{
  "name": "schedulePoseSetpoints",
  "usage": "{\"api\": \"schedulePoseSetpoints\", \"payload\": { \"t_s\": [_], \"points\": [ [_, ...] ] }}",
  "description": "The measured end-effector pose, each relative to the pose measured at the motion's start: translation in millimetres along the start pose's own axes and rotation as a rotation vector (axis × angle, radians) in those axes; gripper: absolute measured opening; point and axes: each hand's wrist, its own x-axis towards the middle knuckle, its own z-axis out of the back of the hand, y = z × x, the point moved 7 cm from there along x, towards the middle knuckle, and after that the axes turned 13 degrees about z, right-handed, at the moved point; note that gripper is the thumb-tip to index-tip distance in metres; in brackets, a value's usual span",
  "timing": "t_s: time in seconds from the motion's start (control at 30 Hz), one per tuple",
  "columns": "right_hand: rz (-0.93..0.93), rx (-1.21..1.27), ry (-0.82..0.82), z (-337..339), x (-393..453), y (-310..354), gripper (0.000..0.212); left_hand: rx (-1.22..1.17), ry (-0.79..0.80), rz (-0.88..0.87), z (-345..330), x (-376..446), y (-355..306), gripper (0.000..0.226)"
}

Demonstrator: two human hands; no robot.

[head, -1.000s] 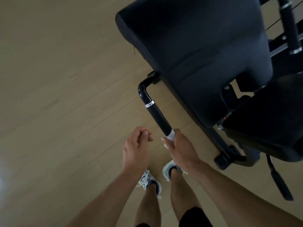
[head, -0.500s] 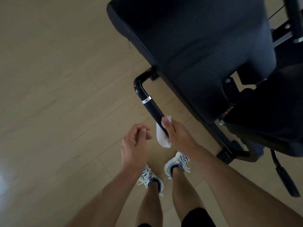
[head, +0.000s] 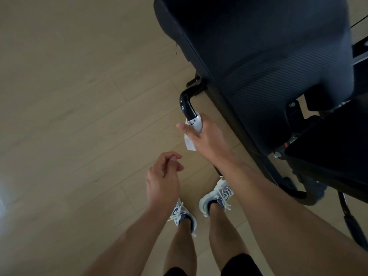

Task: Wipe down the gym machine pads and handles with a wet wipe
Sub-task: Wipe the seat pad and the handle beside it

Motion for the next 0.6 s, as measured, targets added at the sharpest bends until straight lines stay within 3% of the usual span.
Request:
{"api": "schedulePoseSetpoints", "payload": {
  "t_s": [0.13,0.3,0.43,0.6],
  "points": [
    [0.008,0.068,0.142,5.2,-21.9,-0.8,0.055,-0.034,0.014,0.035,2.2,-1.7,8.5,0.027],
    [0.014,0.044,0.068,10.9,-38.5,-23.6,0.041,-0.044,0.020,0.053,4.5,0.9,14.5,0.031],
    [0.067,-0.071,0.137,9.0,-11.6,-12.0,0.041,-0.037,0.015,0.039,10.5,2.6,14.3,0.029],
    [0.096,-0.023,0.089,4.3,17.3,9.8,0.040,-0.026,-0.017,0.028,14.3,6.6,15.8,0.026]
  ]
}}
